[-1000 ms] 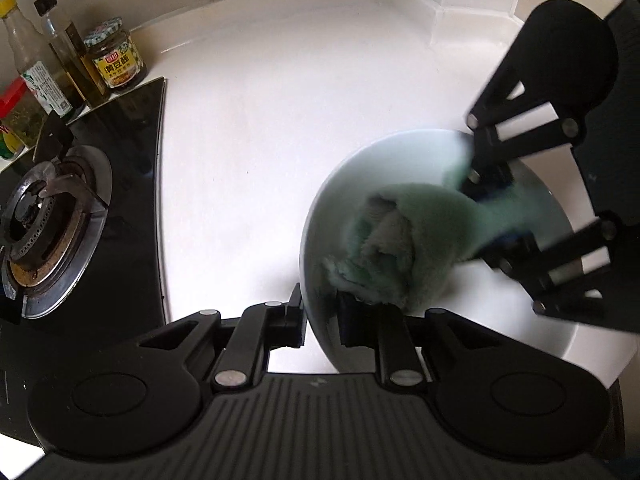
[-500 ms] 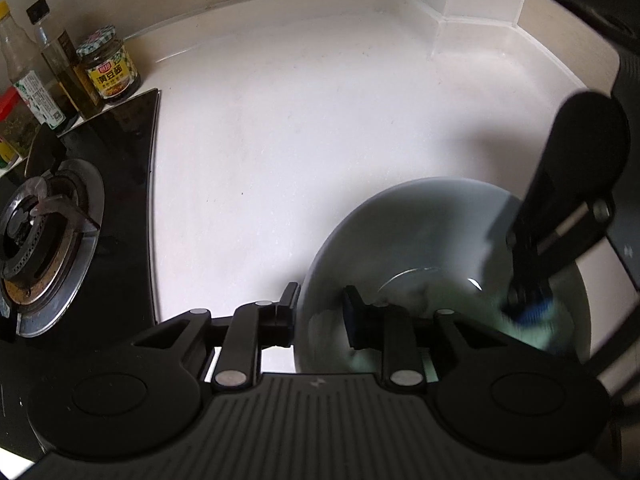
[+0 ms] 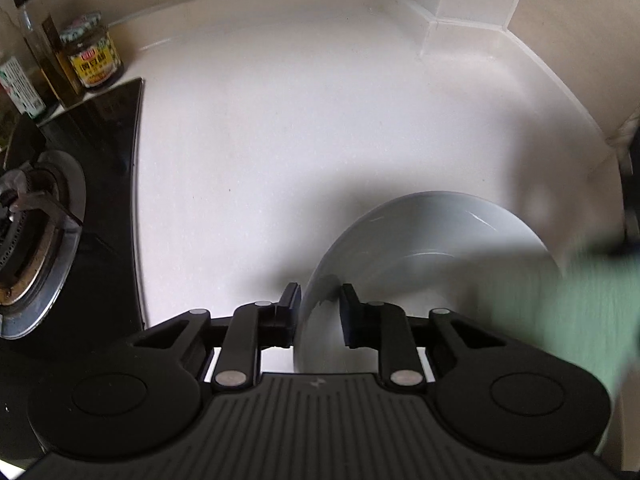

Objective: Clean bowl
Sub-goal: 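Wipe the bowl bottom with the right tool's towel while the left tool holds the rim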

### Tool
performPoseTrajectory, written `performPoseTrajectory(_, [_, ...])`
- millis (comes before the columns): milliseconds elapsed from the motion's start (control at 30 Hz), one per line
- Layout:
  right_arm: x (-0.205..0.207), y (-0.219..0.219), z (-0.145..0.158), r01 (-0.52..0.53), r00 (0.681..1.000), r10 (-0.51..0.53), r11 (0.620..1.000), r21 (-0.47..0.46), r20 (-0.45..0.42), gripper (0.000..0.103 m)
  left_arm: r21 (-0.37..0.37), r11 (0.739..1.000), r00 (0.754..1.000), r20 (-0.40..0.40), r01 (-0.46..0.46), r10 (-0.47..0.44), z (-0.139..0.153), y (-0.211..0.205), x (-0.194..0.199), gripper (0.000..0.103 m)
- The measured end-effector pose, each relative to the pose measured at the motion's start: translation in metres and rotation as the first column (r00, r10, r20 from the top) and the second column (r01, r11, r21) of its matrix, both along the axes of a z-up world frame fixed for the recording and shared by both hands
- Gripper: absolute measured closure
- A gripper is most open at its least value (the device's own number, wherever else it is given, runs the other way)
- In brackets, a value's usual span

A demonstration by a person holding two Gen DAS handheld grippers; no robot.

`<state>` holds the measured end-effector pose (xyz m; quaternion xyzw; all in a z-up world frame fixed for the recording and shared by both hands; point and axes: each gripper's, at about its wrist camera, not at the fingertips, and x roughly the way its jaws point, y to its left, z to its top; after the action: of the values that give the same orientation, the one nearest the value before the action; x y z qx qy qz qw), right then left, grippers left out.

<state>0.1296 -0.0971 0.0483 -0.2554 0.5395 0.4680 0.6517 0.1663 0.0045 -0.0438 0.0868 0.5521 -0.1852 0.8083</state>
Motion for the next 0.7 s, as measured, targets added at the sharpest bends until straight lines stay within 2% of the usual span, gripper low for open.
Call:
performPoseTrajectory(100, [-0.002,0.011,-0.006,-0.038,0.994,0.044,0.998,-0.051,0.104,0.075,0.028,1.0,1.0,0.007,0.009,-0.009,0.001,0.0,-0.006,0.082])
performPoseTrajectory(200, [-0.006,0.019,-0.009,-0.066,0.985,0.075,0.996,-0.062,0.156,0.072,0.033,0.999,1.0,-0.003,0.005,-0.004,0.003,0.004,-0.011,0.086])
performPoseTrajectory(433, [-0.014,0.036,-0.011,-0.119,0.953,0.135,0.99,-0.077,0.271,0.072,0.021,1.0,1.0,0.0,-0.004,0.004,0.016,0.013,-0.021,0.094])
performPoseTrajectory(500, [-0.017,0.041,-0.012,-0.133,0.941,0.152,0.988,-0.082,0.303,0.087,0.024,1.0,1.0,0.002,-0.007,0.007,0.016,0.012,-0.022,0.094])
performPoseTrajectory(533, [-0.018,0.043,-0.012,-0.14,0.934,0.16,0.986,-0.085,0.319,0.088,0.027,1.0,1.0,0.003,-0.008,0.007,0.015,0.012,-0.022,0.094])
performPoseTrajectory(633, [-0.018,0.057,-0.02,-0.216,0.889,0.258,0.965,-0.15,0.378,0.088,0.035,0.999,1.0,0.002,-0.012,0.012,0.013,0.011,-0.023,0.094])
performPoseTrajectory(700, [-0.02,0.065,-0.028,-0.285,0.853,0.349,0.934,-0.214,0.389,0.088,0.037,0.999,1.0,0.006,-0.008,0.008,0.012,0.011,-0.024,0.094])
